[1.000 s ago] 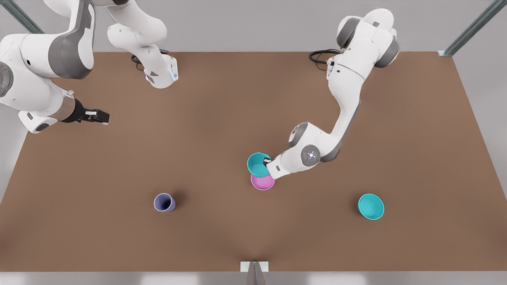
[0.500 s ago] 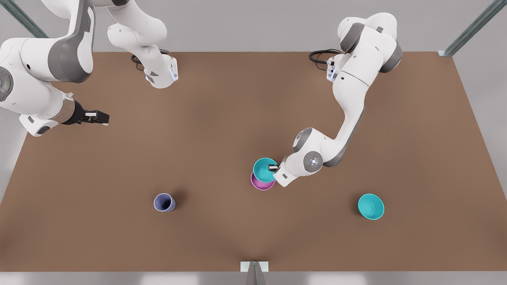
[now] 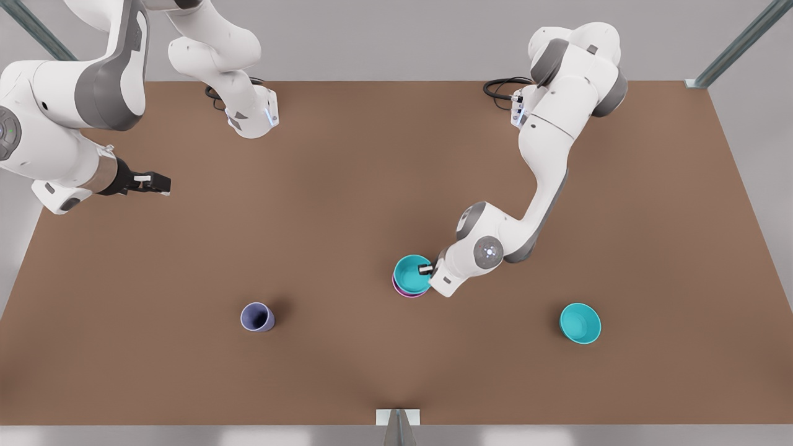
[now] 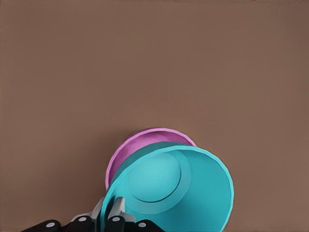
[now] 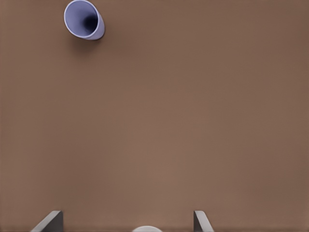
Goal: Stack the blue bowl on the pink bowl
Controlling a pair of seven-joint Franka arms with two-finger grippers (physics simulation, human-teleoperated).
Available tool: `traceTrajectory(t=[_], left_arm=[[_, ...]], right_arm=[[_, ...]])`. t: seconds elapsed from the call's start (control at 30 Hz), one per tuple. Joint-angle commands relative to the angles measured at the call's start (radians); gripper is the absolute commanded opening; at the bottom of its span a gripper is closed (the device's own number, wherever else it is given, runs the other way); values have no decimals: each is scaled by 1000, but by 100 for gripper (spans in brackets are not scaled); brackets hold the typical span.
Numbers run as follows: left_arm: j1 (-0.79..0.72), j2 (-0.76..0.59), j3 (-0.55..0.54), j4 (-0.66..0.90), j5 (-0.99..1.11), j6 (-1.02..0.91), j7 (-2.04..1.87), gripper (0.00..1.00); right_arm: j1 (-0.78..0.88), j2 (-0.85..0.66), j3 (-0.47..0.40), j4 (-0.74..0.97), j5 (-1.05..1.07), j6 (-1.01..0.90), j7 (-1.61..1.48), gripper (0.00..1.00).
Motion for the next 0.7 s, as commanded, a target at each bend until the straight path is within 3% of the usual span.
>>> traceTrajectory(t=[0.0, 0.17, 0.2, 0.23, 0.33, 0.37, 0.4, 0.47, 0.5, 0.57, 0.6, 0.67], left_arm=[[0, 1, 0, 1, -3, 14, -92, 21], [-1, 6, -2, 1, -5, 23, -92, 21], [-1, 8, -2, 1, -5, 21, -86, 50], [-1, 8, -2, -1, -5, 21, -69, 100], [22, 0, -2, -6, -5, -42, -67, 100], [41, -44, 3, -4, -5, -165, -64, 100], [196, -210, 1, 2, 28, -495, 84, 100], [344, -439, 1, 36, 175, -796, 287, 100], [353, -479, 3, 60, 238, -885, 385, 100], [348, -545, 3, 111, 264, -948, 393, 100], [324, -669, 75, -9, 253, -847, 407, 100], [273, -666, 139, -10, 222, -849, 468, 100]], right_arm=[[0, -1, -1, -1, 1, -1, -32, 100], [0, 0, -1, -1, 1, 0, -32, 100], [0, 0, -1, -1, 1, 0, -32, 100], [0, 0, -1, -1, 1, 0, -32, 100], [0, 2, -1, -1, 1, 0, -32, 100], [0, 0, -1, -1, 1, 0, -32, 100], [0, 0, -1, -1, 1, 0, -32, 100], [0, 2, -1, -1, 1, 0, -32, 100], [0, 0, -1, -1, 1, 0, -32, 100], [0, 0, -1, -1, 1, 0, -32, 100], [0, 0, -1, 1, 1, 0, -34, 100], [0, 2, -1, 2, -1, 3, -34, 100]])
